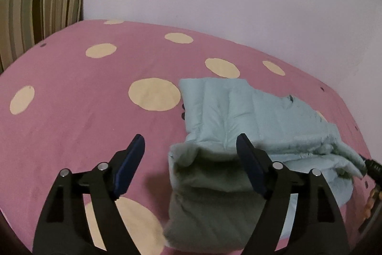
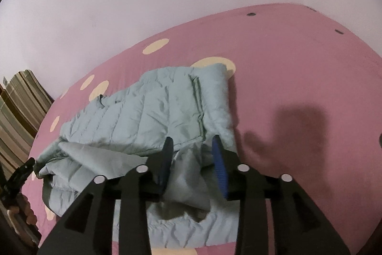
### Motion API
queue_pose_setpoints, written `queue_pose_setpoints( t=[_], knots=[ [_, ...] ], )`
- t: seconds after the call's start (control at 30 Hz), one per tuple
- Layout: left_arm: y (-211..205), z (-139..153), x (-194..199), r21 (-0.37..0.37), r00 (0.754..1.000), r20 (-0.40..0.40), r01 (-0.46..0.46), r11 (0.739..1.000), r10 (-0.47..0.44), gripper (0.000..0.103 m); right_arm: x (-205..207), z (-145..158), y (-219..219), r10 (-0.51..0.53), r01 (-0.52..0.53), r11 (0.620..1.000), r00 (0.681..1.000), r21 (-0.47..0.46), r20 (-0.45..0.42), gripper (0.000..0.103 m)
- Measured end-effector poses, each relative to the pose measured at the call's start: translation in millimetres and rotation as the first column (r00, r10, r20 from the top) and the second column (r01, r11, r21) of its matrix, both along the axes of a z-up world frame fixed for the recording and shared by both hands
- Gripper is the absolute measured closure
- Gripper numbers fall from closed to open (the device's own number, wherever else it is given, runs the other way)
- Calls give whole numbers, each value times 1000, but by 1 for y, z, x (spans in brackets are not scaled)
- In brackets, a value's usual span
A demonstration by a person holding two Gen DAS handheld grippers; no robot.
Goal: Fold large clothes
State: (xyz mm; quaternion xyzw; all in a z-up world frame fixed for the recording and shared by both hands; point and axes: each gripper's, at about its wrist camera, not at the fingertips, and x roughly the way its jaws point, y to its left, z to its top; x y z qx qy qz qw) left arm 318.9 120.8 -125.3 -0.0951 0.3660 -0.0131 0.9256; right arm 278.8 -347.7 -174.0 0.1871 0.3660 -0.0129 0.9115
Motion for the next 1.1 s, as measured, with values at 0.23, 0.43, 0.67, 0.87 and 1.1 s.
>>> queue_pose_setpoints(
  t=[0.23,0.43,0.67,0.87,1.1],
  knots=[
    [27,-8,-19,-23,999,-23,-34,999,34,23,-18,7,-12,0,0,1000,1000,-5,22,58],
    [56,-6,-39,-48,997,2,-82,996,82,23,-29,10,-18,-8,8,1000,999,-10,31,56],
    [79,-19,-62,-72,993,-20,-117,991,116,23,-49,3,-15,-2,2,1000,1000,-26,23,56],
    [65,-28,-75,-32,999,-28,-47,998,46,23,-66,-9,-7,18,-18,1000,1000,-19,-2,56],
    [54,-32,-66,-48,999,-39,20,999,-22,23,-70,-20,-1,43,-43,999,999,-15,-18,56]
  ],
)
